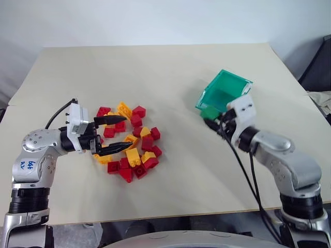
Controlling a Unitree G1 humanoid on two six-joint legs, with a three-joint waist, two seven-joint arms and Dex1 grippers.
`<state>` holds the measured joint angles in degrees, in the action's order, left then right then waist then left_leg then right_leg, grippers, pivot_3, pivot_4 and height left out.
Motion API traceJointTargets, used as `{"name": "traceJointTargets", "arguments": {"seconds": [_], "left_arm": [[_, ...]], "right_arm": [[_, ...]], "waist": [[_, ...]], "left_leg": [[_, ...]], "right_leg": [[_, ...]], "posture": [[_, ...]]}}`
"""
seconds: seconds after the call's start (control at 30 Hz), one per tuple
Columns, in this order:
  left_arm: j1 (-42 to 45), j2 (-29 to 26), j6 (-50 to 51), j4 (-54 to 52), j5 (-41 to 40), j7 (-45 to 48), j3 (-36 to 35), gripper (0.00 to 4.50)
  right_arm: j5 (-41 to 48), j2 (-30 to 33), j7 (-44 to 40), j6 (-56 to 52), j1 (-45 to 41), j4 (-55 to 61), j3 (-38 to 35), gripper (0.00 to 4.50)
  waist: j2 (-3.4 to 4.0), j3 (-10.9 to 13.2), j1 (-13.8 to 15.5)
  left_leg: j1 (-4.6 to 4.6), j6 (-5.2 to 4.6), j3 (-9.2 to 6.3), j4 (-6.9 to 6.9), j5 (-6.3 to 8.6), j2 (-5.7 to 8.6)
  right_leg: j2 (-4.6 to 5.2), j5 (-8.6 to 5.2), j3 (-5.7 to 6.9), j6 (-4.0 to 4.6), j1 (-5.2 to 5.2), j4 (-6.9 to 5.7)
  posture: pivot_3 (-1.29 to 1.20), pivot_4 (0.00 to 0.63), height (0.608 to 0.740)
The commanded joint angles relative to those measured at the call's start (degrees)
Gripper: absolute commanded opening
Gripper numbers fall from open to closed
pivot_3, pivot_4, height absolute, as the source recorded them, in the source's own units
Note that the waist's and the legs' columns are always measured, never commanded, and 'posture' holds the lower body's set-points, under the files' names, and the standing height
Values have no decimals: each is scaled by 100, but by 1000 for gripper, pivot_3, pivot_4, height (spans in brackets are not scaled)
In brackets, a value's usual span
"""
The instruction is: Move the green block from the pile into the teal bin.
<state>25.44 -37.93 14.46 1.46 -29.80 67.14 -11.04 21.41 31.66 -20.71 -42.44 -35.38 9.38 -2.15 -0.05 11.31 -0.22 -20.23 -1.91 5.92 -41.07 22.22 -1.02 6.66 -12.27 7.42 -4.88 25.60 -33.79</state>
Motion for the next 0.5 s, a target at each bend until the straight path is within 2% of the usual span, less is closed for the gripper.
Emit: {"name": "traceJointTargets", "arguments": {"seconds": [0.03, 0.17, 0.33, 0.5], "left_arm": [[371, 250, -321, 225, 237, -354, 152, 4500], [532, 310, -386, 418, 497, -584, 286, 4500], [557, 303, -499, 532, 503, -663, 222, 4500], [354, 132, -101, 378, 371, -954, -39, 4500]], "right_arm": [[-827, 112, -18, 1272, -836, -1988, 135, 1479], [-1169, -27, -159, 2026, -1325, -3095, 206, 2736], [-1330, -105, -477, 2528, -1635, -3580, 210, 4418], [-1022, -10, -1282, 2521, -1350, -2875, 190, 4467]], "waist": [[-1, -1, -3], [-1, -1, -25], [3, 2, -129], [4, 2, -143]], "left_leg": [[0, -1, 1, 0, -1, 3], [0, 1, 14, 15, 1, 1], [-39, 5, 52, 21, -1, 5], [-40, 9, 63, 10, -3, -20]], "right_leg": [[2, 2, -2, -1, 0, 0], [-2, -2, 4, 5, 5, 7], [-2, -4, 10, 5, 49, 9], [-6, -3, 8, 3, 49, 3]], "posture": [[0, 150, 740], [0, 150, 740], [0, 150, 740], [0, 150, 740]]}}
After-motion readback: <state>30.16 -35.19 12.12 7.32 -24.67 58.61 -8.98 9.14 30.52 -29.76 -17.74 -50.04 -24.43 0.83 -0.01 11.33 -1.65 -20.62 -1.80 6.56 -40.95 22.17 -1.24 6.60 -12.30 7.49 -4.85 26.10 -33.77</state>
